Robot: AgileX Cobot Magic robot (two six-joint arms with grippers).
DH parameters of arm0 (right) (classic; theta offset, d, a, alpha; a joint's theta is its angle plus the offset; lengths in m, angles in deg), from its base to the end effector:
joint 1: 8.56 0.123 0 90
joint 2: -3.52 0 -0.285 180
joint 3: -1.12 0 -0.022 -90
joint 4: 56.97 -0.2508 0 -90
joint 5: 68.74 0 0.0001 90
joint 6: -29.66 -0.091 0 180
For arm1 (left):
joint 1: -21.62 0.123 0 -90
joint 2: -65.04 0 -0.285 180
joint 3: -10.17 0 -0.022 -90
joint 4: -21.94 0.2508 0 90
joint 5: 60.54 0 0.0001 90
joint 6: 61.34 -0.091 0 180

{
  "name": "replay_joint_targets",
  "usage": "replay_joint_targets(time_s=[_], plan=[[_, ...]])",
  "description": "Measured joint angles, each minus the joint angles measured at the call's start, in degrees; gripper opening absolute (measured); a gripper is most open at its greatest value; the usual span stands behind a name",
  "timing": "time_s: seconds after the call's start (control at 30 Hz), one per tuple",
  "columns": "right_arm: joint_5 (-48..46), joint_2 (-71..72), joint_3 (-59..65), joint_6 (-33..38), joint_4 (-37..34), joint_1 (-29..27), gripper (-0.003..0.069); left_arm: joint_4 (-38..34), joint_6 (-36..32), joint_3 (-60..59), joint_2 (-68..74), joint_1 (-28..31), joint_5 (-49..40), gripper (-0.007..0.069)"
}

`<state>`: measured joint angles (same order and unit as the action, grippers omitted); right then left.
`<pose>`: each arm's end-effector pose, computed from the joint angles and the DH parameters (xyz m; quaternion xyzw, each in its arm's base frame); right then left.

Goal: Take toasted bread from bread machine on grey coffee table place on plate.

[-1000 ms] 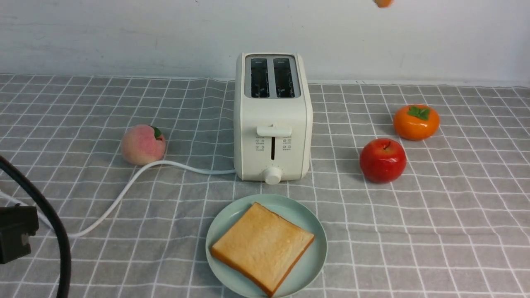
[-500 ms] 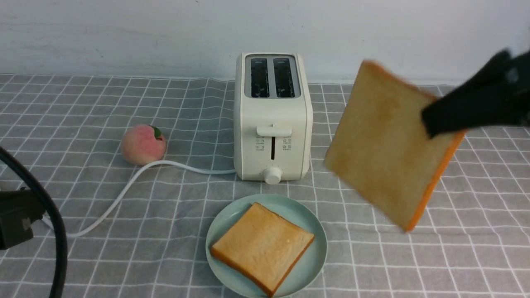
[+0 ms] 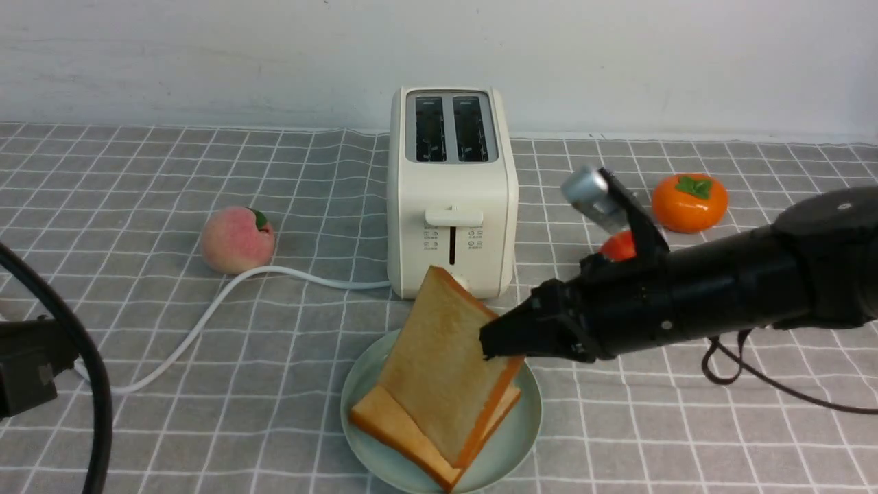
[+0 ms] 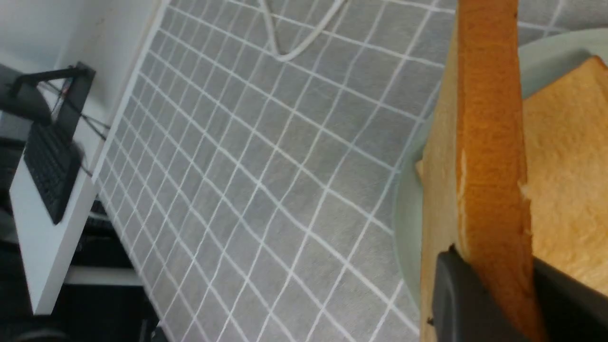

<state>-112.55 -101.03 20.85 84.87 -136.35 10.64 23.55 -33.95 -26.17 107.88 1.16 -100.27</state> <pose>0.2996 0.1700 0.2292 -0.1342 0.8590 0.4390 0.2266 0.1063 -0.0379 0.3414 -0.0473 0.8599 -0.1940 0.4699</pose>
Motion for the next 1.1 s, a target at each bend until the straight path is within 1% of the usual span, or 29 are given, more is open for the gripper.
replay_joint_targets(time_s=[0.1,0.13,0.23,0.27,0.3,0.33,0.37,0.4,0.43,0.53,0.57,0.63,0.7,0.77,0.83,0.9,0.93,0.97,1.0,1.03,1.07,1.1], plan=[[2.7,-4.4,0.0,0.2,-2.5,0.2,0.0141,-0.1,0.0,0.0,0.0,0.0,-1.2,-0.0014],[2.9,-4.8,0.0,0.2,-2.7,0.2,0.0145,-0.1,0.0,0.0,0.0,0.0,-1.2,-0.0014],[4.1,-6.7,0.0,0.2,-3.4,0.2,0.0196,-0.1,0.0,0.0,0.0,0.0,-2.8,-0.0014],[4.0,-6.7,0.0,0.2,-3.4,0.2,0.0201,-0.1,0.0,0.0,0.0,0.0,-2.8,-0.0014],[4.1,-6.7,0.0,0.2,-3.4,0.2,0.025,-0.2,0.0,0.0,0.0,0.0,-3.3,-0.0014],[4.1,-6.7,0.0,0.2,-3.4,0.2,0.0283,-0.2,0.0,0.0,0.0,0.0,-3.5,-0.0014],[4.1,-6.7,0.0,0.2,-3.4,0.2,0.0283,-0.2,0.0,0.0,0.0,0.0,-3.5,-0.0014],[4.1,-6.6,0.0,0.2,-3.1,0.1,0.0325,-0.2,0.0,0.0,0.0,0.0,-3.6,-0.0014],[4.1,-6.0,0.0,0.2,-1.8,-0.4,0.0383,-0.2,0.0,0.0,0.0,0.0,-3.6,-0.0014],[4.0,-2.7,-0.3,0.2,2.7,-2.8,0.0484,-0.2,0.0,0.0,0.0,0.0,-3.6,-0.0014],[4.0,-1.2,-0.5,0.2,4.5,-3.9,0.0505,-0.2,0.0,0.0,0.0,0.0,-3.6,-0.0014],[3.9,0.4,-0.8,0.2,6.2,-5.2,0.0518,-0.2,0.0,0.0,0.0,0.0,-3.6,-0.0014],[3.8,5.0,-1.3,-0.4,9.6,-8.5,0.0526,-0.2,0.0,0.0,0.0,0.0,-3.6,-0.0014],[3.5,10.3,-1.6,-2.1,13.0,-12.2,0.051,0.1,0.0,0.0,0.0,0.0,-3.6,-0.0014],[3.1,16.7,-1.8,-4.0,16.6,-15.5,0.0463,0.5,0.0,0.0,0.0,0.0,-3.5,-0.0014],[2.7,24.1,-1.8,-6.2,20.7,-18.1,0.0382,0.8,0.0,0.0,0.0,0.0,-3.5,-0.0014],[2.7,24.9,-1.8,-6.5,21.2,-18.6,0.0373,0.8,0.0,0.0,0.0,0.0,-3.4,-0.0014],[2.3,30.4,-1.8,-8.7,25.2,-20.5,0.0298,1.0,0.0,0.0,0.0,0.0,-2.8,-0.0014],[2.1,35.2,-1.8,-11.0,27.7,-21.8,0.0225,1.1,0.0,0.0,0.0,0.0,-2.1,-0.0014],[2.0,36.1,-1.8,-11.4,28.2,-22.0,0.0213,1.1,0.0,0.0,0.0,0.0,-2.1,-0.0014],[1.5,44.0,-1.8,-15.7,33.6,-24.5,0.0085,1.1,0.0,0.0,0.0,0.0,-0.6,-0.0014],[1.4,44.8,-1.8,-16.2,34.1,-24.9,0.0074,1.1,0.0,0.0,0.0,0.0,-0.5,-0.0014]])
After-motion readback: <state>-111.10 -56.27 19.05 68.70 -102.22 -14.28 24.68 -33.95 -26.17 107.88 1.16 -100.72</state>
